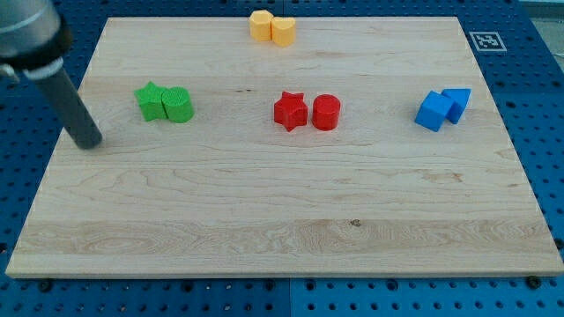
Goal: Slide the green star along with green circle closer to the red star
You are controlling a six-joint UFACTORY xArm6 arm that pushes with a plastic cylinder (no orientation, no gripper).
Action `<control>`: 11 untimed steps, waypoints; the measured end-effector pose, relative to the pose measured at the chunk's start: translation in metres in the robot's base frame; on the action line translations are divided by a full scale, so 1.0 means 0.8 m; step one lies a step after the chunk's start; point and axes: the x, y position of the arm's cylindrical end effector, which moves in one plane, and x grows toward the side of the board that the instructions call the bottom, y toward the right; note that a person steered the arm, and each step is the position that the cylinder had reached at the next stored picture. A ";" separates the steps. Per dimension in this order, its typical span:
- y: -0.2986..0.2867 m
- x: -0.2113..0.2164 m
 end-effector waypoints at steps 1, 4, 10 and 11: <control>-0.006 -0.026; 0.046 -0.047; 0.169 -0.047; 0.189 -0.046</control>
